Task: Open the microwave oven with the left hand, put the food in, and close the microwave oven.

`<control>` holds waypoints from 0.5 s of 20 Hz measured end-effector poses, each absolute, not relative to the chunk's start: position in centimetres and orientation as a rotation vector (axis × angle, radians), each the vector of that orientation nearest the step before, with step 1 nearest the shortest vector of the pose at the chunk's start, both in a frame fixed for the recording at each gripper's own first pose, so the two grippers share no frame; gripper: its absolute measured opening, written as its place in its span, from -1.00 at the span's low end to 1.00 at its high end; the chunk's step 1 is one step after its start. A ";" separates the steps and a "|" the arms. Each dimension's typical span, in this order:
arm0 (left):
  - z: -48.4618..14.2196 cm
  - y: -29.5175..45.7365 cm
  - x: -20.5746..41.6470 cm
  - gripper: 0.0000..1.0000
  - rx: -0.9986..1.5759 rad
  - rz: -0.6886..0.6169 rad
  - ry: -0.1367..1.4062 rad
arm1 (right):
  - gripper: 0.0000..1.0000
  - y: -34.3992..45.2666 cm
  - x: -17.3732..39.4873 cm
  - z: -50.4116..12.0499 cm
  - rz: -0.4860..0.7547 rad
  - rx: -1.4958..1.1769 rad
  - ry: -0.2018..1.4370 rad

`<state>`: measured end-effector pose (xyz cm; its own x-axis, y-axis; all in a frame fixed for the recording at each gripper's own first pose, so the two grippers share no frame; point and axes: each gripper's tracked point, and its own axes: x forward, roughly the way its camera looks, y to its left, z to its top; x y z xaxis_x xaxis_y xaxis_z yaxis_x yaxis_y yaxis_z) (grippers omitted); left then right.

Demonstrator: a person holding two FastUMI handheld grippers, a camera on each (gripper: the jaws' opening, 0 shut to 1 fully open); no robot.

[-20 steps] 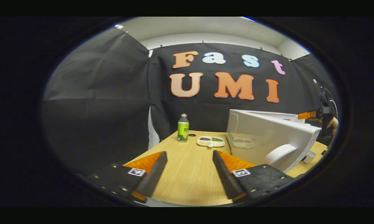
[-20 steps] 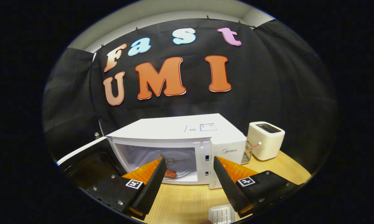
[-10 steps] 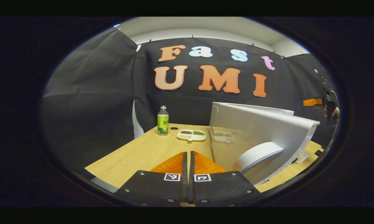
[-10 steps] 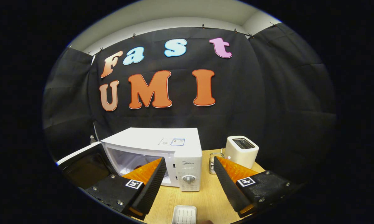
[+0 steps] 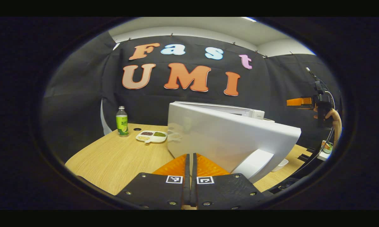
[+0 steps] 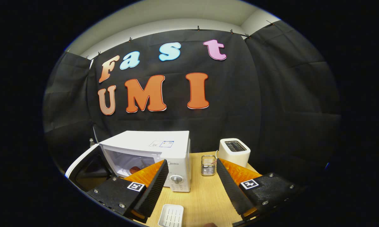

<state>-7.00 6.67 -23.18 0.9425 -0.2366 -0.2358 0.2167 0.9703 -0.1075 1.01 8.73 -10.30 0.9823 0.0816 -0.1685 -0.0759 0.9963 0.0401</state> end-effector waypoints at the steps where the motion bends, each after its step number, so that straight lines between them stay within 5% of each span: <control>1: -23.2 5.3 -6.5 -0.97 -0.076 -0.249 0.250 | 0.89 8.1 0.9 -10.2 0.071 0.030 0.169; 10: -23.4 -3.7 0.2 -0.98 -0.074 -0.321 0.240 | 0.89 3.3 0.8 -10.2 0.019 0.048 0.166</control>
<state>0.24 -3.69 -23.44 0.9210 -0.3206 -0.2212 0.3030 0.9466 -0.1101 0.79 3.34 -10.21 0.9861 0.0226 -0.1649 -0.0147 0.9987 0.0494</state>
